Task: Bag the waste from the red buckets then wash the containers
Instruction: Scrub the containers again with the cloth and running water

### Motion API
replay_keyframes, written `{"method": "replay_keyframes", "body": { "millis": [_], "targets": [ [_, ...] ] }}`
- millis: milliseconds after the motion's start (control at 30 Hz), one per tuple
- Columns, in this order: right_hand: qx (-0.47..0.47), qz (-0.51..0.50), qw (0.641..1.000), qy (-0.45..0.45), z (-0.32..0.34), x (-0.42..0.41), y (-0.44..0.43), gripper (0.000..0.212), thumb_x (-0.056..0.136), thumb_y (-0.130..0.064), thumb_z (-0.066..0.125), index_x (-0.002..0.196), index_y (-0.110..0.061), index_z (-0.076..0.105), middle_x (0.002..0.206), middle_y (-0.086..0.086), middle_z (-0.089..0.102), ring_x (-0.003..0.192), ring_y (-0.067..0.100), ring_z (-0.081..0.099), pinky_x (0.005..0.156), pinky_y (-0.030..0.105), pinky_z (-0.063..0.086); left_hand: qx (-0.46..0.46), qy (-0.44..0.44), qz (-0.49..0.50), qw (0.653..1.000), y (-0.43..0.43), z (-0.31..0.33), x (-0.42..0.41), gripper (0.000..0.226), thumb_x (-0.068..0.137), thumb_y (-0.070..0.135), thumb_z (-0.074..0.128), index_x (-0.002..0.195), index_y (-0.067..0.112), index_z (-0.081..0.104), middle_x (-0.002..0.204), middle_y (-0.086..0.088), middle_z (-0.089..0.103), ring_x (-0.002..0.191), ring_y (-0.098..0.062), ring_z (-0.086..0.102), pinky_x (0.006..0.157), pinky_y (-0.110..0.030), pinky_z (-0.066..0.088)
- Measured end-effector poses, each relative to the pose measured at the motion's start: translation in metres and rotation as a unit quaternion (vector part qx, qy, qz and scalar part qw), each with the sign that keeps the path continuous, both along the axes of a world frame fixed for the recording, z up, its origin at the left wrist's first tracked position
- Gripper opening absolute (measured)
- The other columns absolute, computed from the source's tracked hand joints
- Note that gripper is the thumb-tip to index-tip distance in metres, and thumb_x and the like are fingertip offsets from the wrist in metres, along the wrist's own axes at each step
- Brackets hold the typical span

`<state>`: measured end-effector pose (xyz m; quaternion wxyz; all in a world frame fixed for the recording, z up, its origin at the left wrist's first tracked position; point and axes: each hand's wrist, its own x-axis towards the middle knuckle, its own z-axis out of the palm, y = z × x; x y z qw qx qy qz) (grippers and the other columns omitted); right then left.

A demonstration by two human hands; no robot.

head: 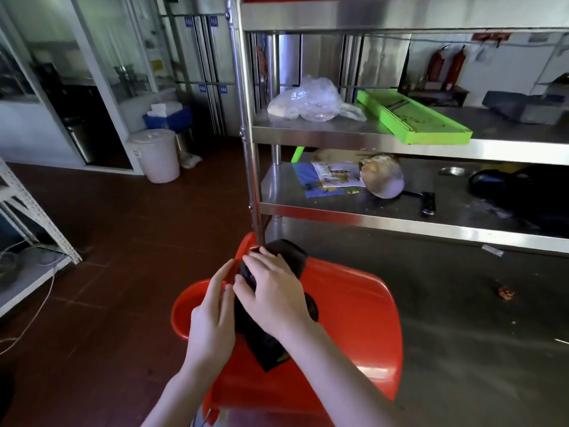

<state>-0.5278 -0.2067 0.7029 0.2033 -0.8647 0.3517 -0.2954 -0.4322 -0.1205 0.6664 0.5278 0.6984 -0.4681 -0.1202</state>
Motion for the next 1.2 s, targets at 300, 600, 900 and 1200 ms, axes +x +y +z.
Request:
{"method": "replay_keyframes", "body": {
  "millis": [300, 600, 900, 1200],
  "targets": [
    [0.184, -0.229, 0.953, 0.079, -0.018, -0.118, -0.081, 0.033, 0.091, -0.046, 0.046, 0.112, -0.031, 0.067, 0.128, 0.004, 0.063, 0.118, 0.030, 0.056, 0.097, 0.036, 0.044, -0.039, 0.019, 0.027, 0.999, 0.022, -0.015, -0.009, 0.044, 0.096, 0.044, 0.035, 0.138, 0.056, 0.039, 0.050, 0.002, 0.048, 0.042, -0.003, 0.041, 0.042, -0.019, 0.037],
    [0.006, -0.019, 0.999, 0.031, 0.000, -0.014, -0.013, 0.037, 0.085, -0.037, 0.056, 0.115, -0.021, 0.070, 0.127, 0.001, 0.065, 0.126, 0.025, 0.052, 0.107, 0.035, 0.037, 0.007, 0.067, 0.026, 0.997, 0.041, -0.026, -0.007, 0.035, 0.093, 0.034, 0.039, 0.120, 0.053, 0.047, 0.064, 0.005, 0.064, 0.043, -0.004, 0.051, 0.048, -0.018, 0.042],
    [-0.046, -0.012, 0.999, -0.002, -0.028, -0.057, 0.015, 0.043, 0.088, -0.042, 0.049, 0.127, -0.029, 0.061, 0.140, -0.008, 0.054, 0.139, 0.018, 0.039, 0.117, 0.039, 0.025, 0.135, -0.022, 0.045, 0.990, -0.063, 0.040, -0.001, 0.034, 0.100, 0.046, 0.038, 0.131, 0.036, 0.046, 0.066, 0.005, 0.059, 0.049, -0.007, 0.056, 0.041, -0.018, 0.038],
    [0.116, -0.248, 0.962, 0.005, -0.035, -0.141, -0.070, 0.027, 0.091, -0.031, 0.057, 0.115, -0.025, 0.069, 0.134, -0.009, 0.060, 0.134, 0.014, 0.044, 0.106, 0.030, 0.036, 0.002, -0.007, 0.034, 0.999, 0.000, -0.004, -0.027, 0.033, 0.100, 0.035, 0.036, 0.129, 0.050, 0.043, 0.056, -0.002, 0.056, 0.036, -0.008, 0.040, 0.036, -0.020, 0.035]
  ]
}}
